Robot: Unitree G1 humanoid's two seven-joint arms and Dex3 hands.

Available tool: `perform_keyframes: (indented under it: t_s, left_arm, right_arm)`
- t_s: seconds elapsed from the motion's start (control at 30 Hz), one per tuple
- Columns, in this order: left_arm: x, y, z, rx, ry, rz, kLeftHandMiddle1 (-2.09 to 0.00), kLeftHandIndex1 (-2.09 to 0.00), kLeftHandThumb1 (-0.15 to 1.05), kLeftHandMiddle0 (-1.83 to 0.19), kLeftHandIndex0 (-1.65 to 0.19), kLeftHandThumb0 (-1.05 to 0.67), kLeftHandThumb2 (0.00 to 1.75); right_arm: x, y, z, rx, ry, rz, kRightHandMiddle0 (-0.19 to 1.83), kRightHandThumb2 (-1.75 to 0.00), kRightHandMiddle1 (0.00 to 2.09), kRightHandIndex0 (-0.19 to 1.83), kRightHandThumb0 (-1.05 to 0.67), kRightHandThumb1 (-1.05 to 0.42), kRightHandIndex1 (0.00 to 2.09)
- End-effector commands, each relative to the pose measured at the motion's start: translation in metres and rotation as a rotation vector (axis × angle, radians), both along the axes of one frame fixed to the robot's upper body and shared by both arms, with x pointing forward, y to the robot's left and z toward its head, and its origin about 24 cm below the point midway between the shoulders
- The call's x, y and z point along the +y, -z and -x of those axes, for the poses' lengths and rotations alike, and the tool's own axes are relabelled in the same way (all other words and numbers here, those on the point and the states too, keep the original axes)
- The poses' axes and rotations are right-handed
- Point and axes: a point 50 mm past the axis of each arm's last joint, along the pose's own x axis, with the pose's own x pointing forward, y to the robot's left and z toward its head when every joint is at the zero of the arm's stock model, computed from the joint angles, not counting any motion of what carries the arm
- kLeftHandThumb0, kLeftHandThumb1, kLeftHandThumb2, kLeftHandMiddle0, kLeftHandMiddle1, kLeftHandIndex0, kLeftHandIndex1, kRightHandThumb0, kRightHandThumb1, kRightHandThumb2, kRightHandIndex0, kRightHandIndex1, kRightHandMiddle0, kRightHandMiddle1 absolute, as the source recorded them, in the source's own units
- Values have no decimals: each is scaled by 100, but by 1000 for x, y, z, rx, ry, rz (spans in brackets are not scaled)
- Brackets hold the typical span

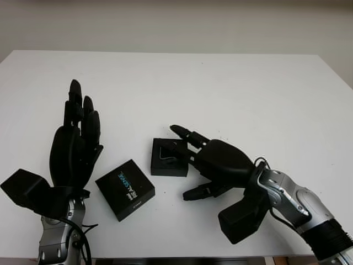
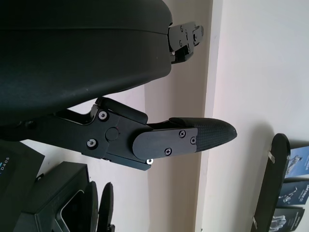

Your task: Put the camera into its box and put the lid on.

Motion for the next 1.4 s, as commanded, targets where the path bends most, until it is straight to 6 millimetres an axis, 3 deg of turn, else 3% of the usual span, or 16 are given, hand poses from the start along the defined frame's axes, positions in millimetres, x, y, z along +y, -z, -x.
perform_keyframes:
  t_s: [0.0, 0.4, 1.17, 1.27, 1.37]
  left_arm:
    - [0, -3, 2, -16, 1, -3, -5, -5, 105, 15, 16, -75, 46]
    - [1, -3, 2, -15, 0, 2, -6, -6, 105, 14, 16, -75, 45]
    - [2, -3, 2, -18, 0, -15, -5, -5, 105, 16, 16, -75, 47]
    - [2, -4, 2, -25, -5, -15, -5, -5, 105, 15, 16, -75, 47]
    - [3, -6, 2, -26, -11, -5, -6, -5, 105, 15, 16, -74, 45]
  right_arm:
    - [-6, 7, 4, 25, 9, 53, 2, -53, 8, -12, -91, -105, 6]
    - [-8, 15, 12, 101, 37, 83, 3, -53, 6, -14, -91, -105, 5]
    - [-20, 0, -3, 108, 182, -78, -8, -59, 5, -19, -86, -105, 0]
    - [-19, -4, -4, 139, 186, -190, -10, -59, 4, -18, -85, -105, 1]
    - [-18, -10, -5, 180, 197, -408, -9, -56, 5, -14, -79, -105, 4]
